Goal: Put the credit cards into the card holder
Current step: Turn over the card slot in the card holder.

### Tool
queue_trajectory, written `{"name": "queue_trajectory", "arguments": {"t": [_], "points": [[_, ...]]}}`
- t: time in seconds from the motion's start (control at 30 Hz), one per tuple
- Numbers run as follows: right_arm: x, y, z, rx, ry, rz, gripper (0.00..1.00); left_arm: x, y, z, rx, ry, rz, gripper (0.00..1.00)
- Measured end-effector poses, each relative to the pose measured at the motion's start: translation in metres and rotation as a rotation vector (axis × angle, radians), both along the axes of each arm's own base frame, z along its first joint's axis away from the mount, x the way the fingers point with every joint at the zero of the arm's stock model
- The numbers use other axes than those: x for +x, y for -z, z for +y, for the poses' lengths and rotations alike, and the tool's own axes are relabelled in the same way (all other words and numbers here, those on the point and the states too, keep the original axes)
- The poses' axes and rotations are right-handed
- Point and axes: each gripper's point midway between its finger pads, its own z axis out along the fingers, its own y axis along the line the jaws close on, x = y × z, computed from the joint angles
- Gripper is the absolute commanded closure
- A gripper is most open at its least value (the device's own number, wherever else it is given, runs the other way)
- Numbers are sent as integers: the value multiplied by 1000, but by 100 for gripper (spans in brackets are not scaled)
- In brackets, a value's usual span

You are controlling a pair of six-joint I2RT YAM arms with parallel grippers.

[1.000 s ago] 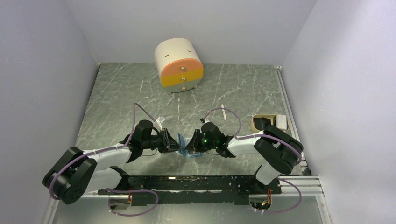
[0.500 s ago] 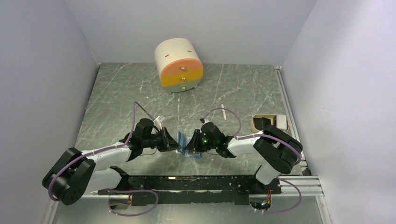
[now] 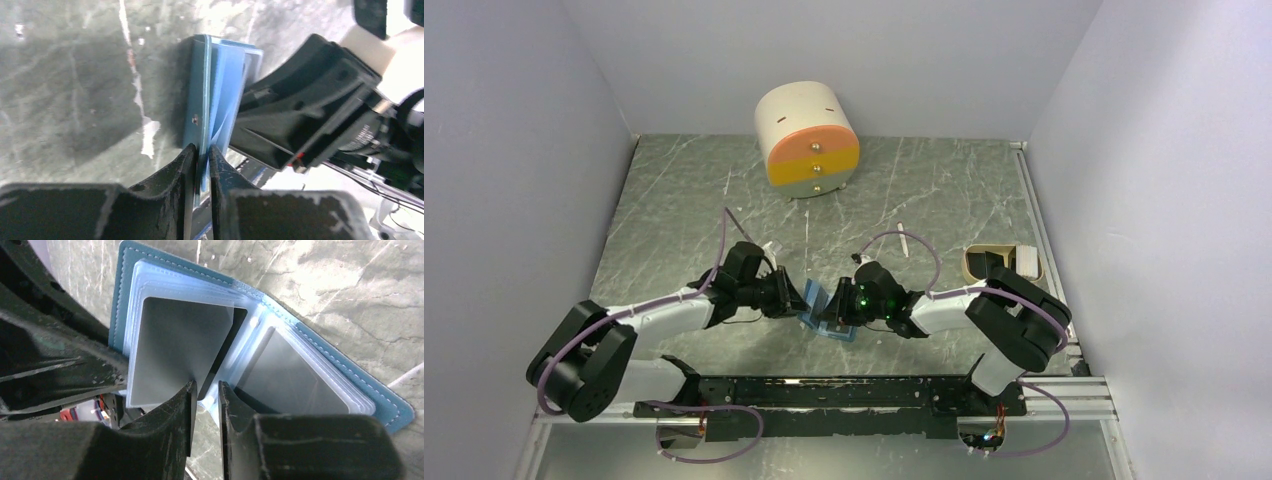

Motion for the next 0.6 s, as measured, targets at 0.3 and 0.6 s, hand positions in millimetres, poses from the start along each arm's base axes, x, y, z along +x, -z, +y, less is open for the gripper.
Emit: {"name": "queue_trajectory", "arguments": {"t": [0.3, 0.6], "points": [[0, 0, 1, -4, -18, -18, 71, -1, 20, 8, 94, 8, 44, 74], [4, -2, 3, -37, -38, -45, 66, -1, 10, 0, 40, 42, 18, 91]]}}
